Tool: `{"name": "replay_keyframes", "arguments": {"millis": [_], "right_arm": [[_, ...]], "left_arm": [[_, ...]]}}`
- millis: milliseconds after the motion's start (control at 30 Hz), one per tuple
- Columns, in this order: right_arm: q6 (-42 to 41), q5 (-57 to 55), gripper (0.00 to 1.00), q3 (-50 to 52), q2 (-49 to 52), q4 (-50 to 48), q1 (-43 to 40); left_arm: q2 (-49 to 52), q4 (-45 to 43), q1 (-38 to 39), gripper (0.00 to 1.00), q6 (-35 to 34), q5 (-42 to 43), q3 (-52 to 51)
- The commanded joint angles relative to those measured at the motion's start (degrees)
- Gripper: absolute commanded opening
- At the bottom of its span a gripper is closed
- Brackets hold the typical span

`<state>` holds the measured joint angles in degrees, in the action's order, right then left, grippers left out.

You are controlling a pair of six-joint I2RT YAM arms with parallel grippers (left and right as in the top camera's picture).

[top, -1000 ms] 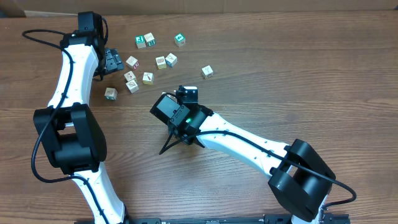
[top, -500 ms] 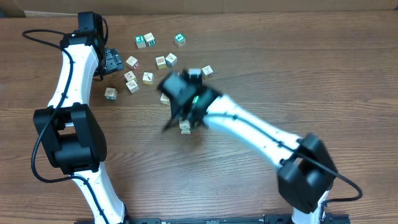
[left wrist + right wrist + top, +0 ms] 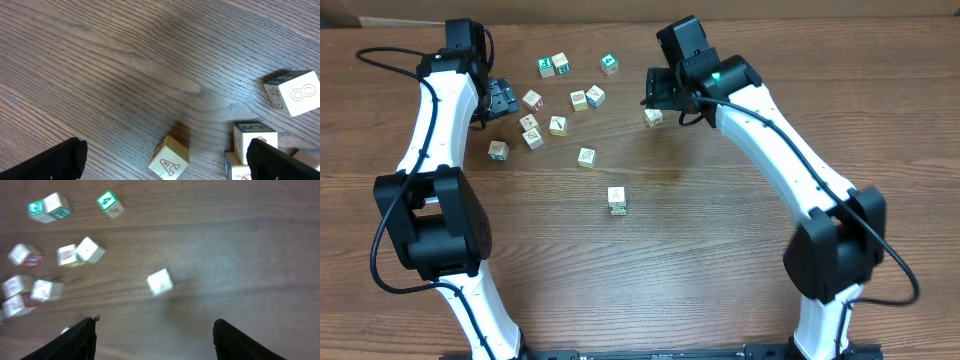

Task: Form a tower
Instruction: 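Open the right gripper and move it back toward the block cluster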

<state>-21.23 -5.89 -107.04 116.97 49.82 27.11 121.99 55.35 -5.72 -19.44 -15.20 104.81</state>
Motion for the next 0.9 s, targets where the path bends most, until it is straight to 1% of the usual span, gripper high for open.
{"name": "replay_keyframes", "arguments": {"millis": [0, 200, 400, 467, 600, 833, 867], "right_arm": [[8.44, 1.36, 0.70, 0.15, 4.90, -2.73, 0.28], [15.30, 1.31, 0.69, 0.15, 10.84, -9.03, 0.50], [15.54, 1.33, 0.69, 0.15, 14.95, -11.91, 0.50], [15.54, 1.33, 0.65, 0.15, 15.80, -12.31, 0.50], [15.56, 1.31, 0.55, 0.15, 16.50, -12.87, 0.50], [15.56, 1.31, 0.52, 0.17, 17.40, -13.62, 0.42], [15.54, 1.31, 0.49, 0.17, 17.49, -13.66, 0.39]], "left_arm": [[0.55, 0.09, 0.15, 1.00, 0.61, 0.22, 0.26], [0.55, 0.09, 0.15, 0.99, 0.61, 0.22, 0.26], [0.55, 0.09, 0.15, 1.00, 0.61, 0.22, 0.26], [0.55, 0.09, 0.15, 1.00, 0.61, 0.22, 0.26], [0.55, 0.09, 0.15, 1.00, 0.61, 0.22, 0.26], [0.55, 0.09, 0.15, 0.99, 0.61, 0.22, 0.26], [0.55, 0.09, 0.15, 1.00, 0.61, 0.22, 0.26]]}}
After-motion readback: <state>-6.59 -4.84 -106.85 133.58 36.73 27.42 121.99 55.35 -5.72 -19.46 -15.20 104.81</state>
